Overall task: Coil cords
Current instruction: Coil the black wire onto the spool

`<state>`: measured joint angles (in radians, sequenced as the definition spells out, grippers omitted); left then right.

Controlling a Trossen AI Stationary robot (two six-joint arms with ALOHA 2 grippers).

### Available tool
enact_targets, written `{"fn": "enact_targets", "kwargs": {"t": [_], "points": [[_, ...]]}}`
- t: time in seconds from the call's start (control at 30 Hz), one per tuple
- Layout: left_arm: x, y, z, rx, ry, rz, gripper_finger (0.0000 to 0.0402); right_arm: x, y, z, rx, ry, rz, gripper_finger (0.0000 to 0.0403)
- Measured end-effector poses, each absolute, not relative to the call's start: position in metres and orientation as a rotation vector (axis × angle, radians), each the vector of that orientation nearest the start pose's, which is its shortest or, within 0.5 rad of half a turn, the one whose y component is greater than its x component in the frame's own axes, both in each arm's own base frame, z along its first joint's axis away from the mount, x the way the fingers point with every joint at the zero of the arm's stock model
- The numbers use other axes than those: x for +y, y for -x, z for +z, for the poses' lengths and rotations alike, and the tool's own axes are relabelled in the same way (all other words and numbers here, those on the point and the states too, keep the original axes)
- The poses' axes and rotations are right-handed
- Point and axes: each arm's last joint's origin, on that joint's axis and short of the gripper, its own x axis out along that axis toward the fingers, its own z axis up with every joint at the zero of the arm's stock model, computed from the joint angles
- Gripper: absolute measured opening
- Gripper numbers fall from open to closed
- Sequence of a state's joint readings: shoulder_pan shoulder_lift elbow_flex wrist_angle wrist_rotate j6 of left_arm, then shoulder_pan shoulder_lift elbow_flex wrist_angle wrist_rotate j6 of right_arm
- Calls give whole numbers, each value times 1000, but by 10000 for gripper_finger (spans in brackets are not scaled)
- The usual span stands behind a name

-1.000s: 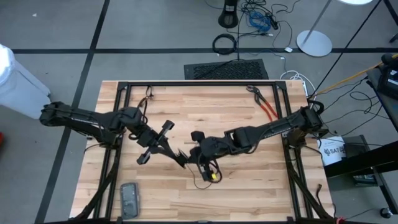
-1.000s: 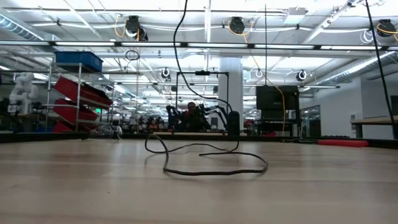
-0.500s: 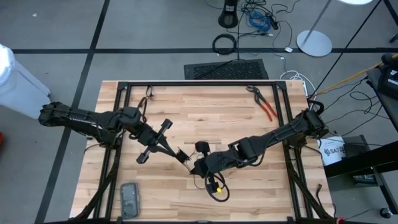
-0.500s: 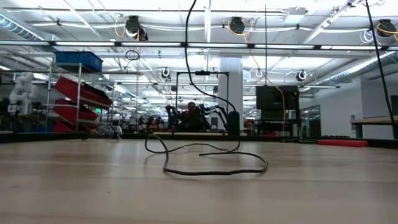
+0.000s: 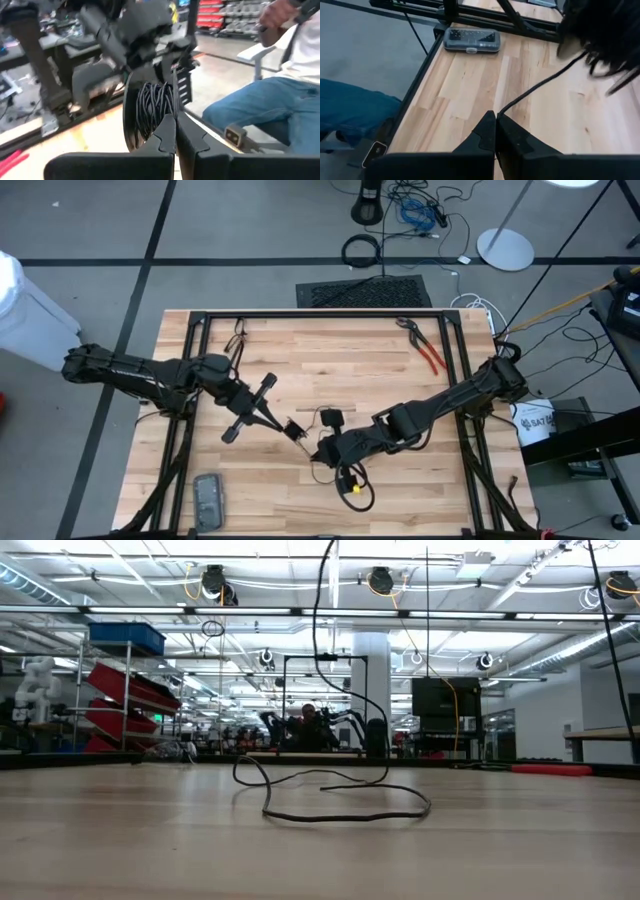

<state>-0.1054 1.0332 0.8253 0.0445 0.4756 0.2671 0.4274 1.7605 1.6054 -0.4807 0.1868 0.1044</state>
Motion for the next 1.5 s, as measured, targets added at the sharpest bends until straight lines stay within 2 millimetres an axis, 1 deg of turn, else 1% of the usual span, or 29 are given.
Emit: {"fn": "enact_targets", "kwargs": {"t": [0.23, 0.47, 0.57, 0.77, 0.97, 1.17, 1.37, 1.5], "points": [[-34, -227, 319, 136, -196, -567, 2, 153, -352, 343, 606, 119, 157, 0], [-33, -226, 317, 167, -184, -565, 2, 139, -341, 364, 539, 217, 98, 0], [-33, -226, 317, 169, -183, -564, 2, 132, -339, 371, 513, 247, 93, 0], [-33, -226, 316, 180, -166, -563, 2, 122, -344, 374, 480, 329, 92, 0], [-32, -226, 315, 206, -130, -524, 2, 114, -349, 378, 446, 390, 85, 0], [-32, -226, 315, 217, -115, -518, 2, 108, -351, 379, 430, 394, 69, 0], [-32, -226, 314, 233, -65, -512, 2, 107, -352, 379, 430, 414, 71, 1], [-32, -226, 313, 246, -52, -512, 2, 107, -352, 380, 429, 410, 65, 15]]}}
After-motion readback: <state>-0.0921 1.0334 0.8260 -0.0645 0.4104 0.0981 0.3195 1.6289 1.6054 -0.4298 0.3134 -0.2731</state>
